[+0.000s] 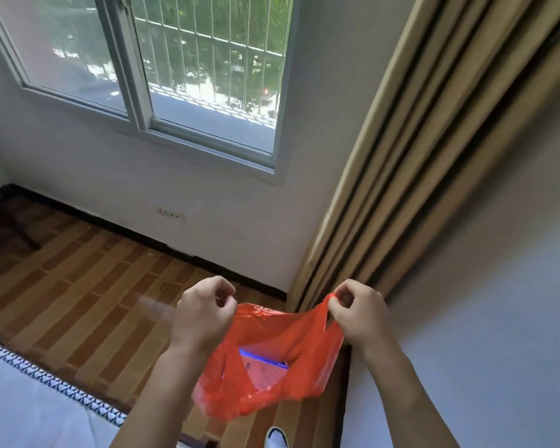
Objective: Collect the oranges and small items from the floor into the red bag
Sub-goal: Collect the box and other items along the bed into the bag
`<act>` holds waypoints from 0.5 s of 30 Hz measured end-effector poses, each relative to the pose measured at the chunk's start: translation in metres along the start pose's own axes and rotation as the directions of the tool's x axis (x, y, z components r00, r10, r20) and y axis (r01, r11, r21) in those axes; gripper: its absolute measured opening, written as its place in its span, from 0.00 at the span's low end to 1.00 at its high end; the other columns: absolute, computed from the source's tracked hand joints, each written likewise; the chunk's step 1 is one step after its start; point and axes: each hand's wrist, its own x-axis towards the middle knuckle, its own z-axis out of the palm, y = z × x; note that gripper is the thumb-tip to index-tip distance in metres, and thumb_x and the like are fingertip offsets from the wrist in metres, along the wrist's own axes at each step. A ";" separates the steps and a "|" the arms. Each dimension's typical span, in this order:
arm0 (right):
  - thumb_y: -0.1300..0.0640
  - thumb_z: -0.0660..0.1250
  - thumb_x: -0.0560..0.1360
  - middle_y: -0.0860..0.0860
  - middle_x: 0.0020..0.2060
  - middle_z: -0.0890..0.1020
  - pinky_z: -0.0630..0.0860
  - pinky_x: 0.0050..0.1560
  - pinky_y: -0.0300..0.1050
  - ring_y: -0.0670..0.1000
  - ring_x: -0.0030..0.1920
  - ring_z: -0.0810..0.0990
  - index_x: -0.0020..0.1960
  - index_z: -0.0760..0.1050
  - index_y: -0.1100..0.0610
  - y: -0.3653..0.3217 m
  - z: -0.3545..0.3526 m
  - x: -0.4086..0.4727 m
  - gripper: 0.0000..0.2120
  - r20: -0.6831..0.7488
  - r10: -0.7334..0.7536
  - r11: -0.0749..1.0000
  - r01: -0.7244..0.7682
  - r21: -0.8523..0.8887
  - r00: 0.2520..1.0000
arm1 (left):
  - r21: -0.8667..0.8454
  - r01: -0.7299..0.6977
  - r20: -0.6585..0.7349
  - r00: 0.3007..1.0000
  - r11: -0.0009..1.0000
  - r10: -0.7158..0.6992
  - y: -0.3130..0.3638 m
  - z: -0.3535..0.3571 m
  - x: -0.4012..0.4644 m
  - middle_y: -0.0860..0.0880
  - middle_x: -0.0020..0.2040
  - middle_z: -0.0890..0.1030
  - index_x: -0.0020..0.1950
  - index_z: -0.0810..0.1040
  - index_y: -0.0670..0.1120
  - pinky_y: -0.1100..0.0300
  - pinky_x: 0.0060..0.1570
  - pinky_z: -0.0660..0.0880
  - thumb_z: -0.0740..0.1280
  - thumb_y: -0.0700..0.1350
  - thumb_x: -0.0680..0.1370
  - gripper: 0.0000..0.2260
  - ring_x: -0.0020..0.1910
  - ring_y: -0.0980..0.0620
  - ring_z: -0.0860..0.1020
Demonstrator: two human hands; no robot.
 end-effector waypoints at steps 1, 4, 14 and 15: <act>0.53 0.71 0.71 0.42 0.30 0.82 0.79 0.38 0.45 0.41 0.35 0.80 0.37 0.78 0.49 0.006 0.008 0.017 0.05 0.034 0.000 1.000 0.000 -0.003 0.999 | 0.008 0.020 0.003 1.000 1.000 -0.020 -0.002 0.009 0.008 0.59 0.37 0.82 0.40 0.81 0.53 0.57 0.41 0.79 0.72 0.41 0.70 0.06 0.38 0.60 0.80; 0.52 0.70 0.71 0.42 0.31 0.82 0.80 0.40 0.47 0.44 0.36 0.81 0.37 0.78 0.49 0.026 0.036 0.062 0.05 0.137 -0.010 1.000 0.011 0.000 0.990 | 0.044 0.097 0.017 0.995 0.994 -0.098 -0.015 0.038 0.030 0.59 0.36 0.81 0.38 0.80 0.53 0.58 0.40 0.78 0.72 0.40 0.70 0.07 0.38 0.60 0.80; 0.54 0.71 0.74 0.44 0.31 0.81 0.76 0.37 0.43 0.44 0.35 0.79 0.39 0.77 0.49 0.083 0.124 0.133 0.06 0.288 -0.003 1.000 0.005 -0.009 0.958 | 0.124 0.282 0.073 0.954 0.951 -0.292 -0.076 0.103 0.054 0.59 0.37 0.80 0.39 0.79 0.53 0.72 0.33 0.66 0.72 0.41 0.73 0.08 0.38 0.62 0.78; 0.55 0.71 0.75 0.44 0.31 0.81 0.76 0.38 0.43 0.43 0.36 0.79 0.39 0.77 0.49 0.089 0.134 0.138 0.07 0.284 0.004 1.000 -0.007 0.011 0.959 | 0.134 0.282 0.076 0.953 0.950 -0.294 -0.082 0.112 0.058 0.60 0.37 0.80 0.39 0.79 0.53 0.73 0.33 0.65 0.72 0.41 0.73 0.07 0.38 0.62 0.78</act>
